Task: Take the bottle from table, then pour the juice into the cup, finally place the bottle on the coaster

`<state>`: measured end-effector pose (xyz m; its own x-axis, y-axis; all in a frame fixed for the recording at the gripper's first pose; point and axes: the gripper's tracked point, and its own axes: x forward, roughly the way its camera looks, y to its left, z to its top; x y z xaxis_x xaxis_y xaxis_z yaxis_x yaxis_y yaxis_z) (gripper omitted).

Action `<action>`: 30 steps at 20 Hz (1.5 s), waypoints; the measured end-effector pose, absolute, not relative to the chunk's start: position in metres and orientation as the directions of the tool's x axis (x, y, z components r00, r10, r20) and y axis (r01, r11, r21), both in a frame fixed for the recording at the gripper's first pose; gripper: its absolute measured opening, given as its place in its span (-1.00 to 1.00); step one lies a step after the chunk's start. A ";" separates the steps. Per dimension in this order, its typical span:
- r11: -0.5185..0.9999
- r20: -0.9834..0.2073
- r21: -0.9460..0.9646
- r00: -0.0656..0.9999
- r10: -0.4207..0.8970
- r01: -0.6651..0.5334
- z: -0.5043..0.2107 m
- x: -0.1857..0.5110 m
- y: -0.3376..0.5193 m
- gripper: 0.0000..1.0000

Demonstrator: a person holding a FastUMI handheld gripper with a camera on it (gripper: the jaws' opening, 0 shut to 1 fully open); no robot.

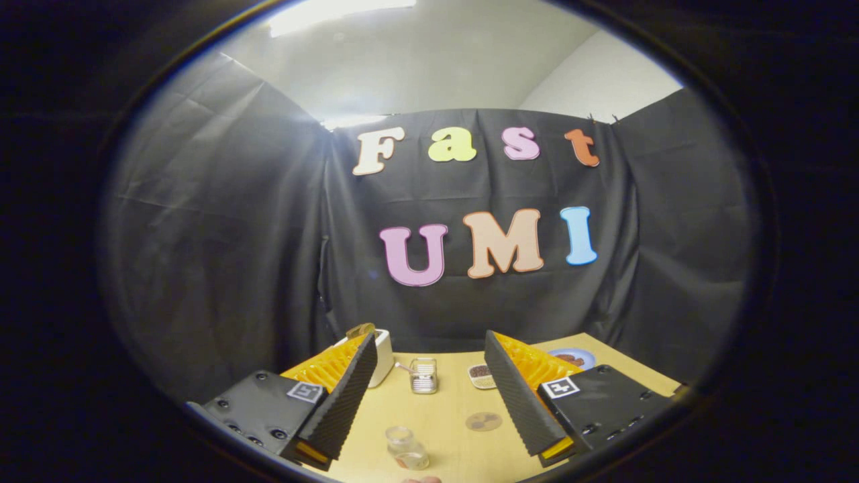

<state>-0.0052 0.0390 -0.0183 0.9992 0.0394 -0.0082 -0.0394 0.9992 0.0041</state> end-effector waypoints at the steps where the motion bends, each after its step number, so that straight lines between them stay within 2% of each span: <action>1: 0.999 -0.020 0.005 0.999 0.041 -0.041 -0.024 -0.005 0.041 1.00; 14: 0.999 -0.238 0.004 0.970 0.044 -0.044 -0.159 0.002 0.070 1.00; 24: 0.998 -0.440 -0.036 0.898 0.028 -0.049 -0.271 0.006 0.067 1.00; 30: 0.997 -0.519 -0.048 0.854 0.028 -0.061 -0.315 0.006 0.063 1.00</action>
